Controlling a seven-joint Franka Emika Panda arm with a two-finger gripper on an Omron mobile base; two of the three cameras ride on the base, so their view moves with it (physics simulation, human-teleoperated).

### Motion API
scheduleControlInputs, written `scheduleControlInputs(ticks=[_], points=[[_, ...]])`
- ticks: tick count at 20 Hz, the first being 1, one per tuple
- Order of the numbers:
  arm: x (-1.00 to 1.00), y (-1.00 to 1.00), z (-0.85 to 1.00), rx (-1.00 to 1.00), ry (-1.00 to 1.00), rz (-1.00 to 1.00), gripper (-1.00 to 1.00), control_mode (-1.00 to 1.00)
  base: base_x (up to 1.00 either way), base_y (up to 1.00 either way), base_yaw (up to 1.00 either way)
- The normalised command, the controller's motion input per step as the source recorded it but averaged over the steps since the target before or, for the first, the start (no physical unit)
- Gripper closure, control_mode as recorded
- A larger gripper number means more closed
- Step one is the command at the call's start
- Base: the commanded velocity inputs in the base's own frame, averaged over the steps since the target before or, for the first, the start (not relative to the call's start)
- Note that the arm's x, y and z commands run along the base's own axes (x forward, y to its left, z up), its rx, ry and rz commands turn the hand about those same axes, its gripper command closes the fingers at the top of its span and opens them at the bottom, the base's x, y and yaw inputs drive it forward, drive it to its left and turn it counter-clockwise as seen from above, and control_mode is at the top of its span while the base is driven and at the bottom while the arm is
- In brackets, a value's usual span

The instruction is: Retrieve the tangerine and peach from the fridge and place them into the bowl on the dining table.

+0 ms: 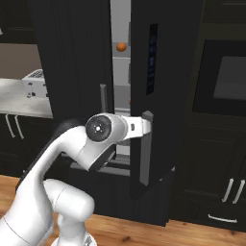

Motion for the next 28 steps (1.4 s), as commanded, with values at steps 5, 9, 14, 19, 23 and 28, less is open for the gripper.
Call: scheduleControlInputs(ticks=[5, 9, 14, 19, 23, 28], points=[[-0.15, 1.00, 0.56, -0.45, 0.00, 0.03, -1.00, -1.00, 0.00, 0.00, 0.00], [0.00, 0.87, 0.05, -0.46, 0.12, 0.00, -1.00, -1.00, 0.00, 0.00, 0.00], [0.12, 0.23, 0.00, -0.36, 0.17, -0.03, -1.00, -1.00, 0.00, 0.00, 0.00], [0.39, 0.00, -0.01, -0.21, 0.35, -0.05, -1.00, -1.00, 0.00, 0.00, 0.00], [0.50, 0.00, -0.06, -0.15, 0.35, -0.03, -1.00, -1.00, 0.00, 0.00, 0.00], [0.46, 0.00, -0.25, -0.12, 0.17, -0.02, -1.00, -1.00, 0.00, 0.00, 0.00]])
